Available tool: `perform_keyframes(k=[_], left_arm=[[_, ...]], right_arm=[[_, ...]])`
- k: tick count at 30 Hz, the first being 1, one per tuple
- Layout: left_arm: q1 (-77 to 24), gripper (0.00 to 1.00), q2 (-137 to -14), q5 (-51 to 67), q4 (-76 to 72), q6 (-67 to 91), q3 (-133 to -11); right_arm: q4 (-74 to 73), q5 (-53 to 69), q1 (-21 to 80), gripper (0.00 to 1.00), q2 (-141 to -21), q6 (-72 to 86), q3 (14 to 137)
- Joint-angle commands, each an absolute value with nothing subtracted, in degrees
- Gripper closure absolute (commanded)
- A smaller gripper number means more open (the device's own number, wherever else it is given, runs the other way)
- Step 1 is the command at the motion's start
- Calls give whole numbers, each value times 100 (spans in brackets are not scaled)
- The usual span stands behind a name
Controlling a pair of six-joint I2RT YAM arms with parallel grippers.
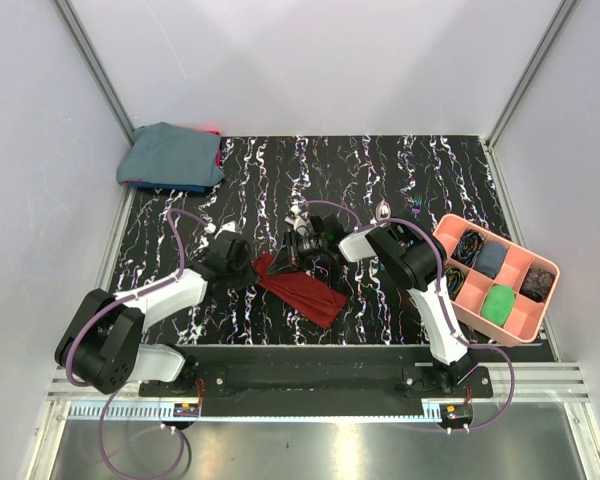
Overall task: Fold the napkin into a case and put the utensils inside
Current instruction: Stuff the top corner of the smaller-rectangle-folded napkin into the folded napkin.
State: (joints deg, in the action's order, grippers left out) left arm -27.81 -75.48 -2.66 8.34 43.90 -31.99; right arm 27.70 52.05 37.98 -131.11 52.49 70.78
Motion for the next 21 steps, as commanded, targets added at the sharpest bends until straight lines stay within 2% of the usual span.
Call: perform_keyframes(k=[1,11,21], left_arm=[[-2804,93,-7383,-642,721,4280,-3332],[-2892,100,-7207,-589,545,4324,-3182],[-3085,100,-7163,-729,475,4280,-3296]], right_arm=[[2576,5265,3771,82,-12903,5019,7189],[1619,5186,3770,81,-12770,4659,7778],[1687,5212,4016,81,-13148,4781,8024]])
